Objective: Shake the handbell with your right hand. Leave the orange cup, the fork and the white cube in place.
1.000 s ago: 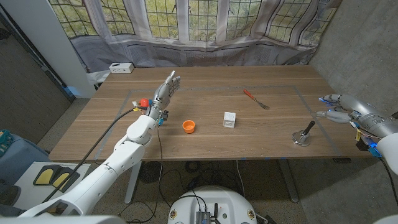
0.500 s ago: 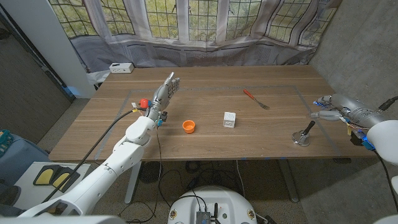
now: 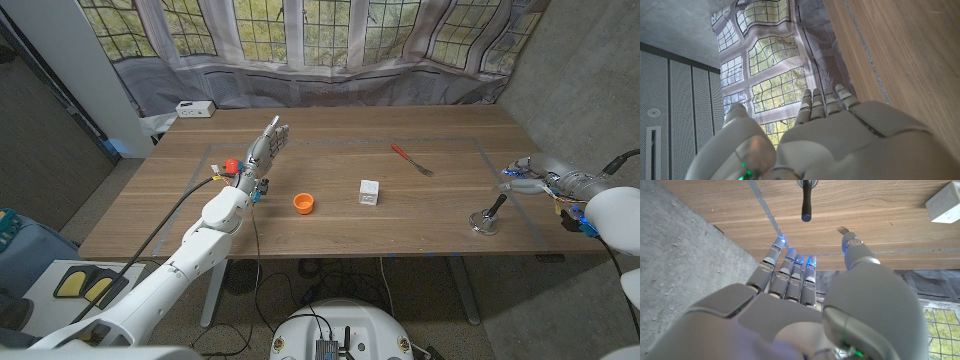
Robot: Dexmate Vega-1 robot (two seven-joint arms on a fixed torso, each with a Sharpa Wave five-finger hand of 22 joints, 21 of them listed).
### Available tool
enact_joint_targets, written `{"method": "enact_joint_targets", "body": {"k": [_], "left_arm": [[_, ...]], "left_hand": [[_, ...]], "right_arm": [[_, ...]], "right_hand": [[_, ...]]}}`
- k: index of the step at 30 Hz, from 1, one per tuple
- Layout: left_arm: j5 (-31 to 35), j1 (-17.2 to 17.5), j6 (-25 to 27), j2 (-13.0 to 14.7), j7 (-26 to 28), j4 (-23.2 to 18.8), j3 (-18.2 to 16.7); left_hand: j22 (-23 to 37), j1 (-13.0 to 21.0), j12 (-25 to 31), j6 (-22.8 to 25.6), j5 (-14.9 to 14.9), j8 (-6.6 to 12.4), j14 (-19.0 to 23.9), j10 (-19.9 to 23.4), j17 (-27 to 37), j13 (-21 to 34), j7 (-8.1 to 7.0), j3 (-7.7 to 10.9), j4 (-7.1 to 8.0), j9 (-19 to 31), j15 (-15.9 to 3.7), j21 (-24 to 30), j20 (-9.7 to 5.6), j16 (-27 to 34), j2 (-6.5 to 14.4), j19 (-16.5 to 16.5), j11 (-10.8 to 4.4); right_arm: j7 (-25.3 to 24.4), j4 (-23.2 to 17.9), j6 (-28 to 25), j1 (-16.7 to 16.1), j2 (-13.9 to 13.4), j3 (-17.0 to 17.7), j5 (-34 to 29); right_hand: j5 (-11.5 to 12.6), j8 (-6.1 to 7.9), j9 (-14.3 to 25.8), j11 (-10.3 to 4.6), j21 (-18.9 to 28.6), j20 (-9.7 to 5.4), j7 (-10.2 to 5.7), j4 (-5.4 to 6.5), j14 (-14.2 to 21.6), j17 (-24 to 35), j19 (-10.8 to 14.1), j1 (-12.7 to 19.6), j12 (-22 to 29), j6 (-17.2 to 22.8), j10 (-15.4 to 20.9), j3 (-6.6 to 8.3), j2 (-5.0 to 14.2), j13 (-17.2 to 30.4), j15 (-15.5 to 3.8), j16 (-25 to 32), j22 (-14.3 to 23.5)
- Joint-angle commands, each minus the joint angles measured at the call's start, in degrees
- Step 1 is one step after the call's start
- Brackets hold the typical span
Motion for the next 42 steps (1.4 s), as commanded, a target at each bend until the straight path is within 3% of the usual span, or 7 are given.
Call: {"method": "enact_joint_targets", "body": {"k": [1, 14, 24, 29, 36, 42], "left_arm": [[-0.3, 0.1, -0.6, -0.4, -0.1, 0.4, 0.0], [-0.2, 0.8, -0.6, -0.4, 0.6, 0.1, -0.3], [-0.1, 1.1, -0.6, -0.3, 0.9, -0.4, -0.3], [-0.1, 1.2, -0.5, -0.3, 1.0, -0.6, -0.4], [0.0, 1.3, -0.4, -0.2, 1.1, -0.9, -0.4], [0.0, 1.2, -0.1, -0.1, 1.1, -0.9, -0.4]], "left_hand": [[0.3, 0.3, -0.2, 0.7, -0.2, -0.04, 0.4, 0.3, 0.2, 0.2, -0.02, 0.07, -0.25, 0.3, -0.03, 0.1, 0.68, -0.2, 0.5, -0.2, -0.36], [0.4, 0.3, -0.2, 0.8, -0.2, -0.05, 0.4, 0.5, 0.2, 0.2, -0.06, 0.09, -0.30, 0.3, -0.09, 0.0, 0.76, -0.2, 0.5, -0.2, -0.49], [0.4, 0.3, -0.2, 0.9, -0.2, -0.09, 0.5, 0.5, 0.2, 0.2, -0.14, 0.10, -0.34, 0.3, -0.02, 0.0, 0.83, -0.2, 0.5, -0.2, -0.36], [0.4, 0.3, -0.2, 1.0, -0.2, -0.06, 0.5, 0.5, 0.2, 0.2, -0.11, 0.10, -0.35, 0.3, -0.08, 0.0, 0.85, -0.1, 0.5, -0.2, -0.35], [0.4, 0.3, -0.3, 1.0, -0.2, -0.10, 0.5, 0.5, 0.2, 0.2, -0.15, 0.12, -0.38, 0.3, -0.05, 0.0, 0.87, -0.1, 0.5, -0.2, -0.46], [0.4, 0.3, -0.3, 1.0, -0.2, -0.13, 0.5, 0.6, 0.2, 0.2, -0.17, 0.14, -0.40, 0.3, -0.04, 0.0, 0.86, -0.1, 0.5, -0.2, -0.49]], "right_arm": [[-0.1, 0.9, -4.5, 0.3, -3.7, -0.5, 1.9], [-3.2, 2.5, -10.0, 1.1, -9.6, -4.5, 2.0], [-3.7, 3.8, -13.1, 3.4, -12.7, -6.1, 6.6], [-5.3, 4.7, -14.5, 4.5, -14.0, -7.5, 9.3], [-8.6, 5.2, -15.4, 4.8, -15.5, -8.7, 12.0], [-12.1, 5.3, -16.0, 5.0, -16.0, -9.7, 14.0]], "right_hand": [[0.1, -0.53, 0.2, 0.29, -0.1, 0.02, 0.28, -0.11, 0.8, 0.3, 0.6, 0.9, -0.2, -1.2, -0.1, 0.15, 0.08, 0.1, -0.02, 0.3, 0.2], [0.0, -0.40, 0.2, -0.22, 0.2, -0.23, -0.75, 0.05, 0.9, 0.6, 2.0, 1.3, 0.0, -0.2, 1.1, -0.32, 0.14, 0.1, -0.09, 0.5, 0.2], [-0.1, -0.13, 0.2, -0.24, 0.6, -0.49, -0.86, 0.29, 3.1, 0.7, 3.5, 1.2, 0.2, 1.1, 2.2, -0.68, 0.06, 0.1, -0.59, 1.2, 0.2], [-0.1, 0.35, 0.2, 0.42, 0.8, -0.80, -0.47, 0.39, 4.8, 0.7, 4.7, 1.2, 0.8, 2.9, 4.4, -0.90, 0.01, 0.1, -0.43, 1.7, 0.3], [-0.1, 0.20, 0.2, 0.18, 1.0, -1.06, -0.63, 0.44, 5.9, 0.8, 5.7, 1.3, 0.7, 3.0, 4.6, -1.07, 0.13, 0.0, -1.44, 2.2, 0.3], [-0.1, 0.70, 0.1, 0.26, 1.3, -1.06, -0.68, 0.22, 8.0, 0.9, 7.1, 1.9, 1.3, 5.2, 7.1, -1.31, 0.03, -0.1, -1.57, 3.0, 0.3]]}}
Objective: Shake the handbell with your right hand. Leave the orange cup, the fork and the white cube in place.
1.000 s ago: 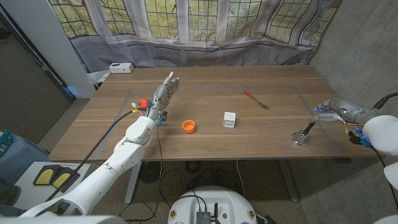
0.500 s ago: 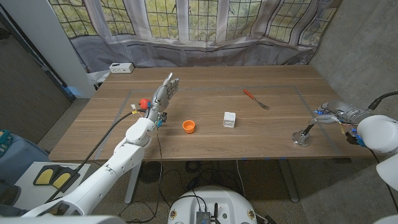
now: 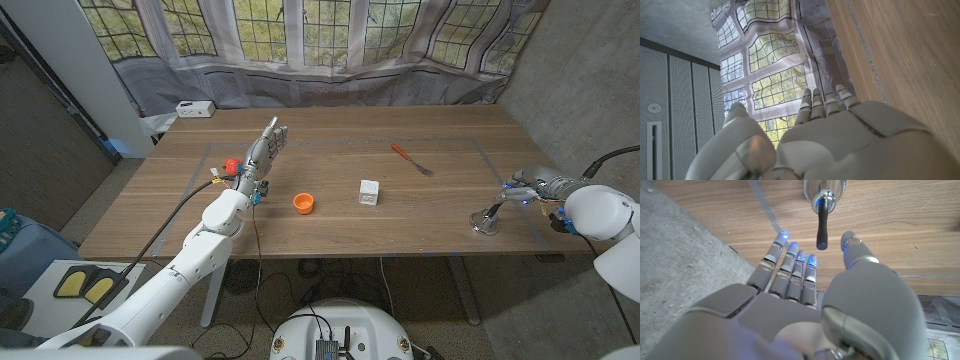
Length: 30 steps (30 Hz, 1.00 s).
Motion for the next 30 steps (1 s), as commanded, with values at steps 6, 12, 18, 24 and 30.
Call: {"method": "enact_joint_targets", "body": {"k": [6, 12, 18, 24, 30], "left_arm": [[-0.1, -0.1, 0.7, 0.0, 0.0, 0.0, 0.0], [-0.2, -0.4, 1.0, -0.1, -0.1, 0.3, 0.2], [-0.3, -0.5, 1.1, -0.1, -0.2, 0.4, 0.2], [-0.2, -0.7, 1.2, -0.1, -0.3, 0.5, 0.3], [-0.2, -0.8, 1.5, 0.0, -0.2, 0.3, 0.3]], "left_hand": [[0.1, 0.3, -0.3, 0.4, 0.0, -0.15, 0.4, 0.5, 0.1, 0.2, 0.04, 0.16, -0.43, 0.4, 0.13, 0.0, 0.50, -0.2, 0.5, 0.1, -0.18], [0.1, 0.3, -0.2, 0.6, 0.0, -0.11, 0.6, 0.7, 0.1, 0.2, 0.14, 0.19, -0.46, 0.4, 0.21, 0.0, 0.49, -0.1, 0.6, 0.1, 0.11], [0.1, 0.3, -0.2, 0.7, 0.0, -0.10, 0.6, 0.8, 0.1, 0.2, 0.12, 0.19, -0.48, 0.4, 0.28, 0.0, 0.50, -0.1, 0.6, 0.2, 0.19], [0.1, 0.2, -0.2, 0.9, 0.0, -0.08, 0.8, 1.0, 0.1, 0.3, 0.29, 0.20, -0.50, 0.4, 0.69, 0.0, 0.51, -0.1, 0.6, 0.2, 0.42], [0.1, 0.2, -0.2, 1.0, 0.0, -0.07, 0.8, 1.0, 0.1, 0.3, 0.37, 0.21, -0.52, 0.4, 0.76, 0.0, 0.51, -0.1, 0.6, 0.2, 0.63]], "right_arm": [[-8.1, 0.9, -3.3, 1.5, -4.1, -3.9, 5.8], [-10.7, 1.5, -4.4, 2.5, -5.9, -5.8, 7.5], [-12.6, 2.1, -3.8, 2.4, -6.7, -6.2, 9.6], [-15.3, 2.4, -4.0, 2.6, -7.8, -7.6, 10.6], [-17.9, 2.7, -4.4, 3.3, -9.0, -9.6, 11.4]], "right_hand": [[-0.1, 0.75, 0.1, -0.64, 0.7, -0.52, -0.71, -0.64, 3.2, 0.2, 2.5, 2.3, 0.7, 2.9, 2.7, -0.28, -0.05, 0.0, -1.90, 1.4, 0.3], [0.0, 1.04, 0.0, -0.96, 0.9, -1.25, -1.62, -0.81, 4.5, 0.2, 3.7, 3.4, 0.9, 4.5, 4.0, -0.06, 0.17, -0.1, -3.09, 1.7, 0.3], [0.0, 1.18, 0.0, -0.97, 0.8, -2.30, -1.52, -0.92, 4.5, 0.4, 3.9, 4.3, 0.9, 5.5, 4.6, -0.06, 0.47, -0.1, -3.42, 1.9, 0.2], [0.0, 1.42, 0.0, -1.24, 0.6, -2.79, -1.48, -1.19, 5.3, 0.7, 4.4, 5.8, 1.1, 6.9, 5.7, -0.08, 0.66, -0.1, -3.54, 2.4, 0.2], [0.0, 1.69, 0.0, -1.46, 1.1, -3.65, -2.01, -1.03, 7.9, 1.1, 6.4, 7.3, 1.6, 8.8, 8.0, -0.29, 1.05, -0.2, -4.88, 3.8, 0.2]]}}
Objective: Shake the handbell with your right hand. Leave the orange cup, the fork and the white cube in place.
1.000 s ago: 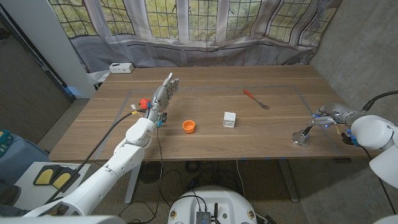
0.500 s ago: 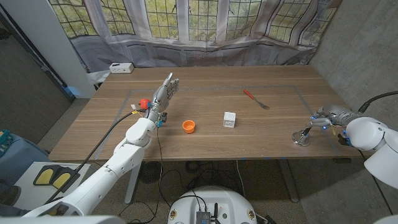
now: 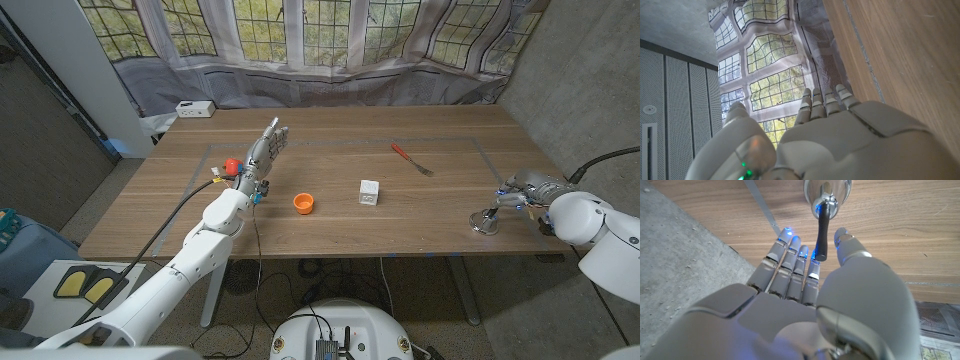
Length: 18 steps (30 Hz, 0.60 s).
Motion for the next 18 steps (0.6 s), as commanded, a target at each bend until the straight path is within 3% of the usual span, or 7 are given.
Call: {"method": "enact_joint_targets", "body": {"k": [1, 18], "left_arm": [[0.0, -0.3, 0.5, 0.1, 0.0, -0.1, 0.1], [0.0, 0.2, 1.0, 0.6, 0.4, -1.0, -0.1]], "left_hand": [[0.1, 0.2, -0.2, 0.7, -0.1, -0.07, 0.3, 0.6, 0.1, 0.3, 0.04, 0.21, -0.19, 0.1, 0.26, 0.0, 0.51, -0.1, 0.6, 0.2, 0.22], [0.1, 0.2, -0.2, 1.0, -0.1, -0.09, 0.3, 0.8, 0.1, 0.3, 0.08, 0.24, -0.24, 0.1, 0.21, 0.0, 0.48, -0.1, 0.6, 0.2, 0.02]], "right_arm": [[-5.4, 0.7, -0.8, 1.0, -2.6, -3.3, 2.6], [-11.0, 1.3, -1.7, 3.3, -5.5, -7.5, 5.7]], "right_hand": [[-0.1, 0.43, 0.2, -0.21, 0.4, -0.36, -0.04, -0.16, 1.7, 0.4, 1.8, 1.5, 0.7, 1.8, 1.7, -0.28, 0.17, 0.1, -4.63, 1.0, 0.2], [-0.4, 0.85, 0.2, -1.24, 1.0, -1.68, -1.57, 0.23, 4.9, 1.7, 4.7, 3.5, 1.2, 4.9, 4.9, -1.19, 1.01, 0.1, -6.72, 3.3, 0.4]]}}
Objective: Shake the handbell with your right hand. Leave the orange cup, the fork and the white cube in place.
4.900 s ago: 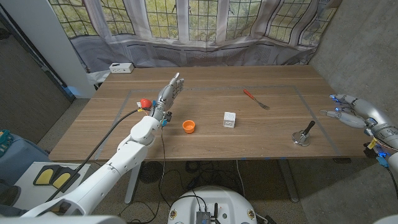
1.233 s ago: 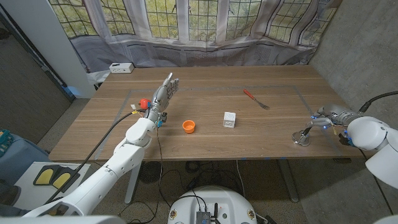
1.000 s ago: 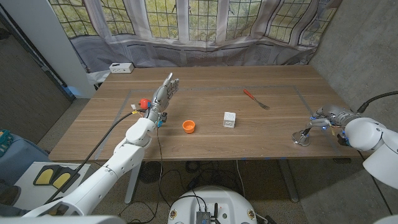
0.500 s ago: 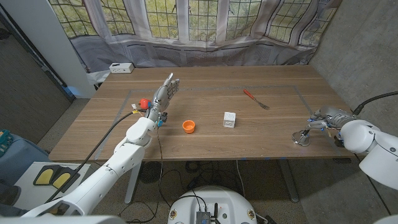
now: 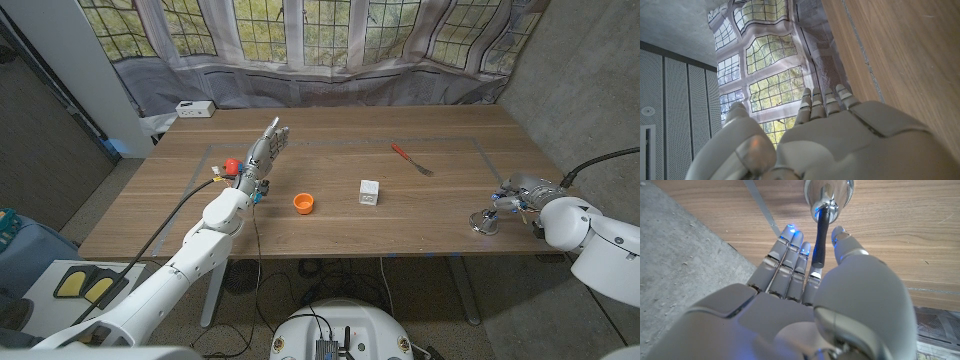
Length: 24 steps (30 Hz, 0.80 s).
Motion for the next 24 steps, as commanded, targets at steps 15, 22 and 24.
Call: {"method": "enact_joint_targets", "body": {"k": [15, 22, 24], "left_arm": [[-0.1, 0.5, -1.3, -0.9, 1.0, 0.4, -0.4], [-0.3, 0.2, -1.3, -1.2, 0.6, 0.8, -0.2], [-0.3, 0.2, -1.2, -1.2, 0.6, 0.8, -0.2]], "left_hand": [[0.1, 0.2, 0.1, 1.6, -0.1, 0.20, 1.5, 1.6, 0.1, 0.3, -0.09, 0.29, -0.31, 0.1, 0.15, 0.2, 0.57, 0.2, 0.7, 0.8, -0.17], [0.1, 0.1, 0.1, 1.9, -0.1, 0.24, 1.7, 1.8, 0.1, 0.3, 0.07, 0.31, -0.33, 0.1, 0.25, 0.3, 0.60, 0.2, 0.7, 1.0, -0.15], [0.1, 0.1, 0.1, 1.9, -0.1, 0.20, 1.7, 1.8, 0.1, 0.3, 0.02, 0.31, -0.34, 0.1, 0.26, 0.3, 0.59, 0.2, 0.7, 1.0, -0.13]], "right_arm": [[-6.6, 0.9, -0.5, 1.6, -3.2, -3.3, 4.8], [-7.8, 1.0, -1.0, 2.1, -3.9, -4.1, 5.8], [-8.2, 1.0, -1.1, 2.2, -4.0, -4.2, 6.1]], "right_hand": [[-0.3, 0.77, 0.3, -0.97, 1.5, -2.50, -1.19, -0.25, 5.5, 0.2, 4.8, 3.7, 1.0, 3.7, 4.6, -0.34, 0.92, 0.0, -8.38, 1.9, 0.5], [-0.5, 0.99, 0.4, -1.66, 1.7, -3.20, -1.69, -0.37, 6.3, 0.3, 5.6, 5.0, 1.1, 4.8, 5.6, -0.35, 1.26, 0.0, -8.62, 2.1, 0.5], [-0.6, 1.14, 0.4, -1.68, 1.7, -3.26, -1.91, -0.28, 6.7, 0.3, 5.6, 5.1, 1.1, 5.3, 5.8, -0.45, 1.34, 0.0, -8.51, 2.2, 0.5]]}}
